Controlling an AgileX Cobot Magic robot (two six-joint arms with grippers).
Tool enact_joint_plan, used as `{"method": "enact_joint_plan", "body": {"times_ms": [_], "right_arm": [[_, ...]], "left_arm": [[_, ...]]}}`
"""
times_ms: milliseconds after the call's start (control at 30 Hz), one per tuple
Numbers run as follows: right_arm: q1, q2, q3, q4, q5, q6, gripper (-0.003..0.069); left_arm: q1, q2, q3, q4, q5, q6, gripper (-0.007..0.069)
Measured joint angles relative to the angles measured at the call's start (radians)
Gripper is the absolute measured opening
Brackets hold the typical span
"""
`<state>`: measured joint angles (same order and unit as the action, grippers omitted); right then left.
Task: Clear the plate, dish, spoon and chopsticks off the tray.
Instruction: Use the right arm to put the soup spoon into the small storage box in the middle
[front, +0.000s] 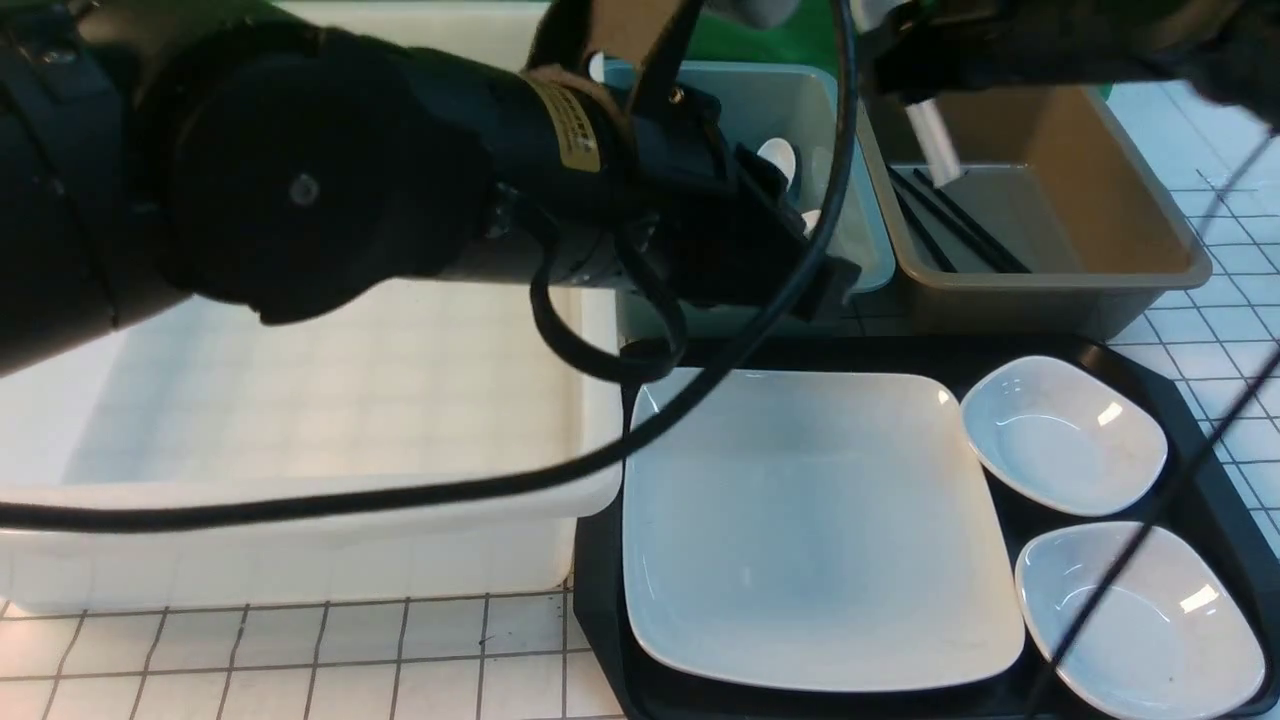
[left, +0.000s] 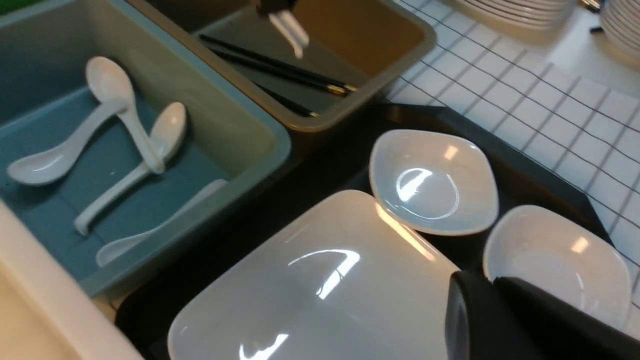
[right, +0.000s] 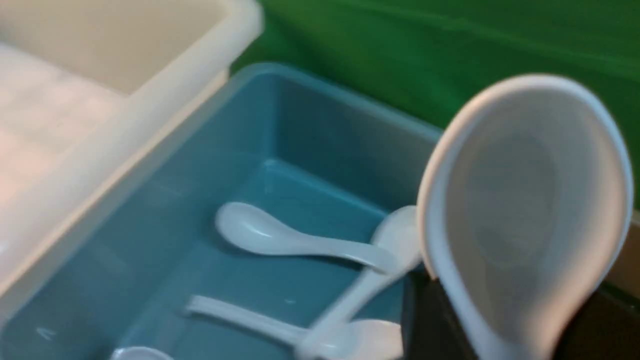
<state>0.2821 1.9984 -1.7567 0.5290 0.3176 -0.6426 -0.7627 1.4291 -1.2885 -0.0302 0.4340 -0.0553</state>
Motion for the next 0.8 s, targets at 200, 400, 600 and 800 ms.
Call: {"method": "enact_joint_plan", "body": {"times_ms": [200, 400, 600, 800], "right_arm": [[0.074, 0.118, -0.108, 0.008, -0.013, -0.002, 0.0347], [0.088, 0.164, -0.135, 0.009, -0.058, -0.003, 0.0347], [0.088, 0.175, -0.136, 0.009, -0.072, -0.002, 0.0347], [0.088, 0.175, -0.138, 0.009, -0.078, -0.002, 0.0382]], "left_arm": [[0.074, 0.036, 0.000, 0.100, 0.066, -0.128, -0.0016], [0.110, 0.040, 0.000, 0.113, 0.108, -0.141, -0.0016], [0.111, 0.040, 0.000, 0.114, 0.113, -0.141, -0.0016], [0.111, 0.040, 0.000, 0.113, 0.114, -0.141, -0.0016]]}}
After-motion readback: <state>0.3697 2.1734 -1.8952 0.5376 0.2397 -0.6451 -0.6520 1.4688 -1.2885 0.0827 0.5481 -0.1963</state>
